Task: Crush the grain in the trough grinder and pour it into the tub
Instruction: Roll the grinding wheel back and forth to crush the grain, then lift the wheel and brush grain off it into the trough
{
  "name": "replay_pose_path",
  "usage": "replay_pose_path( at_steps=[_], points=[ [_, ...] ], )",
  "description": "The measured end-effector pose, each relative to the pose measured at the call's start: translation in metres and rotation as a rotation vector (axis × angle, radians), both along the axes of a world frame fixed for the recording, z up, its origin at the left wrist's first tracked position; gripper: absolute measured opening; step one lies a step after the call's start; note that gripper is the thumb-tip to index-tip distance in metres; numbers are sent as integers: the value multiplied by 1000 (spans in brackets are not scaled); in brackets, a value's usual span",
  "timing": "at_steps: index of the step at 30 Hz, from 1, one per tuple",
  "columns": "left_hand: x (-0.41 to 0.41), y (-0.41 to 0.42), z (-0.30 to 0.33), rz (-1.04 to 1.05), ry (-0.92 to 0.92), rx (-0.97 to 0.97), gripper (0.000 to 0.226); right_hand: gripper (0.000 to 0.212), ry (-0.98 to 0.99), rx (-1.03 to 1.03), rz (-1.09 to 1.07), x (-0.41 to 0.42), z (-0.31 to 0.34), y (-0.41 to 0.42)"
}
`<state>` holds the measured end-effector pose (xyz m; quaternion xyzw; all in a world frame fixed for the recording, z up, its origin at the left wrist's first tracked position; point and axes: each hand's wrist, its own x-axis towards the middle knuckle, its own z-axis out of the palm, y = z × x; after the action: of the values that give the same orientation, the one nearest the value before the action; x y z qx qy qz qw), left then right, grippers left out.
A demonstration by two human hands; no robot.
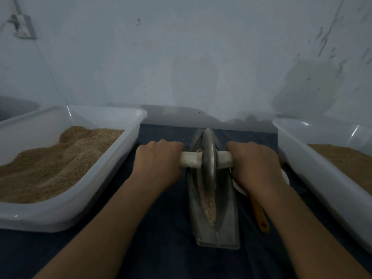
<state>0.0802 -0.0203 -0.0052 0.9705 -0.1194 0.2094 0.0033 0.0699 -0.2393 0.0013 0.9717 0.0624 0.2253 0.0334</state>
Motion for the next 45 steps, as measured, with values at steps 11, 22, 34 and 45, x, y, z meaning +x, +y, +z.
replay_pose_path(
  at_steps=[11,22,34,45],
  points=[
    [3,3,-7,-34,-70,-48,15,24,-155,-29,68,-6,-2,-17],
    [8,6,-12,23,-157,-379,7,49,-560,348,-174,-12,23,-33],
    [18,11,-17,73,131,-656,6,42,980,152,-229,-31,33,-37],
    [19,12,-12,49,225,-804,10,15,699,313,-145,-31,37,-36]
  ],
)
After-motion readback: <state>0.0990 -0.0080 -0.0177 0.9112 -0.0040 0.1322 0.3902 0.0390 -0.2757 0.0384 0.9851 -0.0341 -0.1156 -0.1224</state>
